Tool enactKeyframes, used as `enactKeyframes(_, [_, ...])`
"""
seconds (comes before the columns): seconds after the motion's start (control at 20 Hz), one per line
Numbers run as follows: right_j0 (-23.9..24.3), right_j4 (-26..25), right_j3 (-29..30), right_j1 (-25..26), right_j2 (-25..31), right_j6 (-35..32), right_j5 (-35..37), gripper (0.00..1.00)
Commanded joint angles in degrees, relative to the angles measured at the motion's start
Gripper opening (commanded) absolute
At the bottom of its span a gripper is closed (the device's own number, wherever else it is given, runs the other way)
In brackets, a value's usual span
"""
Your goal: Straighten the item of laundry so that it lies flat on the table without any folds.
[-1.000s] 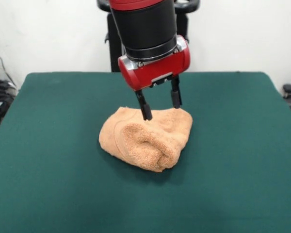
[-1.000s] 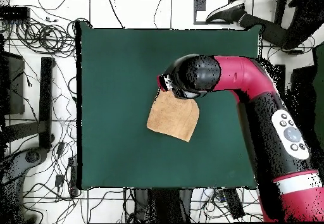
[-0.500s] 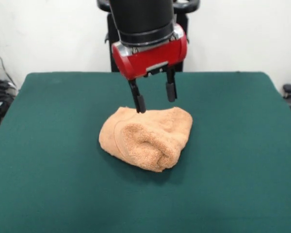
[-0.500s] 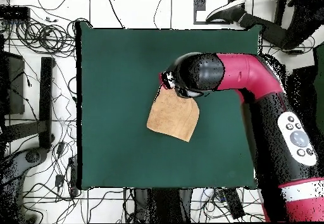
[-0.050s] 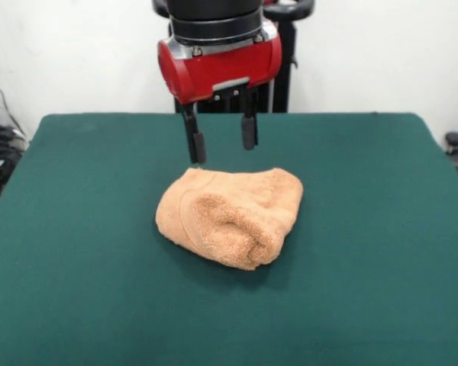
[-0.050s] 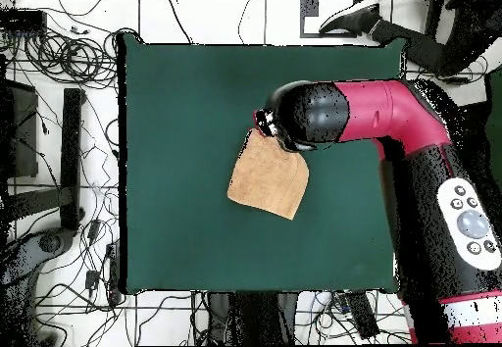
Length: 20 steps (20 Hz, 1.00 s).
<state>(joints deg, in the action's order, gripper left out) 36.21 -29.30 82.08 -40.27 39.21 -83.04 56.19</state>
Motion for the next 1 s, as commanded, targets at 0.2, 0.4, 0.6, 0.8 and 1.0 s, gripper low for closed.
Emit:
enactKeyframes(0.2, [-2.54,-7.36,5.61,1.89,-1.57,10.71,2.91,1.00])
enactKeyframes(0.4, [-1.53,-8.99,7.08,1.70,-0.69,10.24,-1.45,1.00])
enactKeyframes(0.6, [-1.61,-10.06,7.24,2.03,-0.67,9.30,-1.42,1.00])
enactKeyframes(0.8, [-1.43,-10.87,7.99,3.49,-0.39,9.08,-2.35,1.00])
enactKeyframes(1.0, [-1.67,-11.64,8.30,4.60,-0.28,8.98,-2.50,1.00])
